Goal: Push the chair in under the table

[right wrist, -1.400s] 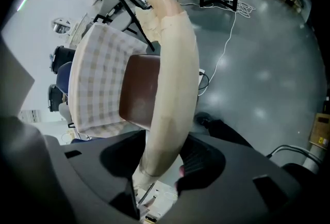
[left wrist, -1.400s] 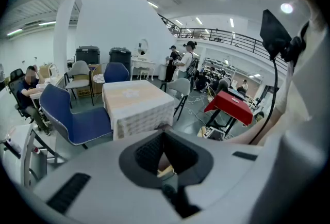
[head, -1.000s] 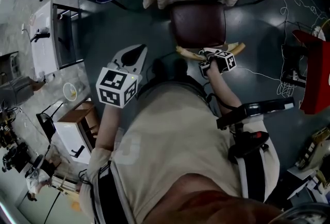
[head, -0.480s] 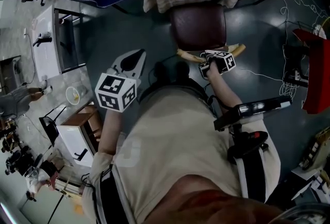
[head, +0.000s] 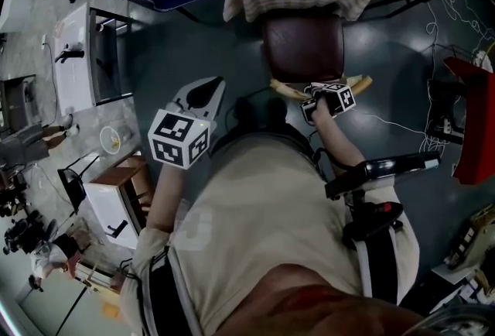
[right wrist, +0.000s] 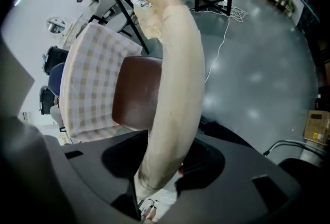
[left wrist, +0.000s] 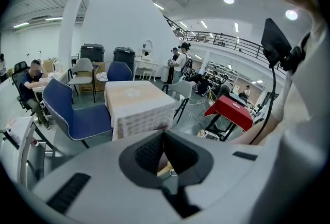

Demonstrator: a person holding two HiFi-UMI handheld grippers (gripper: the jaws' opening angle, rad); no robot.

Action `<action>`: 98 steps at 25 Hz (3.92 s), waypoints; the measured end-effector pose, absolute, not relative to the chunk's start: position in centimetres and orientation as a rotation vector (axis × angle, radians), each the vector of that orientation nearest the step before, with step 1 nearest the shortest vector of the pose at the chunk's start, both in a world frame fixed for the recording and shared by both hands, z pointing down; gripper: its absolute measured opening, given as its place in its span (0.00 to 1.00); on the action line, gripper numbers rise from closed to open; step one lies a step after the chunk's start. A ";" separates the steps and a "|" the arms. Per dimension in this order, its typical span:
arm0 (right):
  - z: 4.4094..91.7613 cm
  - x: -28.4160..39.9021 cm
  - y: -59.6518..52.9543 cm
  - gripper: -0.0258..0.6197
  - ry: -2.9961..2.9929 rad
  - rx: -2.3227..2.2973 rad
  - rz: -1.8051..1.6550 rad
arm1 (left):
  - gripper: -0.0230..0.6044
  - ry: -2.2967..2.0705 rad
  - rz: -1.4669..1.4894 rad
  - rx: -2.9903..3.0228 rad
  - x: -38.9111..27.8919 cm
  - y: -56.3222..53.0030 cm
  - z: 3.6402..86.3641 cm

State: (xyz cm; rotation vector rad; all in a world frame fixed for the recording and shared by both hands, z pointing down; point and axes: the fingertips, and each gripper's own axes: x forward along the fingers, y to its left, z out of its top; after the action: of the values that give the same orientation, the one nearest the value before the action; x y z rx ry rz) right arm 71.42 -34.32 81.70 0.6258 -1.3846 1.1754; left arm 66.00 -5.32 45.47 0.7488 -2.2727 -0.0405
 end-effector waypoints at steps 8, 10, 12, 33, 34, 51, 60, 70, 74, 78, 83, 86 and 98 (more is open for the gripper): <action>81.9 72.8 -34.7 0.32 -1.357 0.650 1.136 | 0.05 -2.270 -0.046 0.735 66.6 -5.0 45.0; 82.5 73.2 -35.1 0.33 -1.339 0.655 1.116 | 0.05 -2.271 -0.049 0.735 66.5 -4.7 44.7; 82.9 72.1 -35.0 0.33 -1.329 0.644 1.113 | 0.05 -2.291 -0.043 0.730 65.7 -4.4 44.2; 81.4 69.7 -34.6 0.34 -1.386 0.571 1.151 | 0.05 -2.322 -0.059 0.686 66.0 -4.4 44.2; 81.5 69.5 -34.6 0.34 -1.387 0.567 1.153 | 0.05 -2.323 -0.059 0.688 65.9 -4.5 44.2; 82.6 69.9 -34.4 0.34 -1.397 0.574 1.107 | 0.05 -2.302 -0.191 0.704 67.9 -4.0 43.9; 82.8 68.4 -34.0 0.34 -1.411 0.536 1.123 | 0.05 -2.299 -0.168 0.690 67.7 -3.8 43.7; 82.8 68.5 -33.7 0.34 -1.385 0.538 1.122 | 0.05 -2.305 -0.169 0.663 67.3 -2.7 43.5; 82.4 68.4 -33.9 0.34 -1.383 0.534 1.116 | 0.05 -2.304 -0.170 0.668 67.3 -3.0 43.5; 82.5 67.9 -33.8 0.34 -1.385 0.526 1.111 | 0.05 -2.301 -0.155 0.654 67.1 -2.5 43.7; 82.4 67.9 -33.9 0.34 -1.382 0.538 1.106 | 0.05 -2.300 -0.167 0.645 66.7 -2.2 43.9; 82.4 67.9 -33.9 0.34 -1.380 0.546 1.108 | 0.05 -2.299 -0.167 0.649 66.4 -2.2 44.0; 82.5 68.0 -34.1 0.34 -1.383 0.576 1.114 | 0.05 -2.268 -0.163 0.701 65.5 -2.3 45.0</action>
State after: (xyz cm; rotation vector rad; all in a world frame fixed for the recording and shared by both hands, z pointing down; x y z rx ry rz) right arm 68.02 -34.12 82.52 0.5761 -1.3828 1.1135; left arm 65.54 -2.30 44.96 0.7008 -2.2685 -0.1631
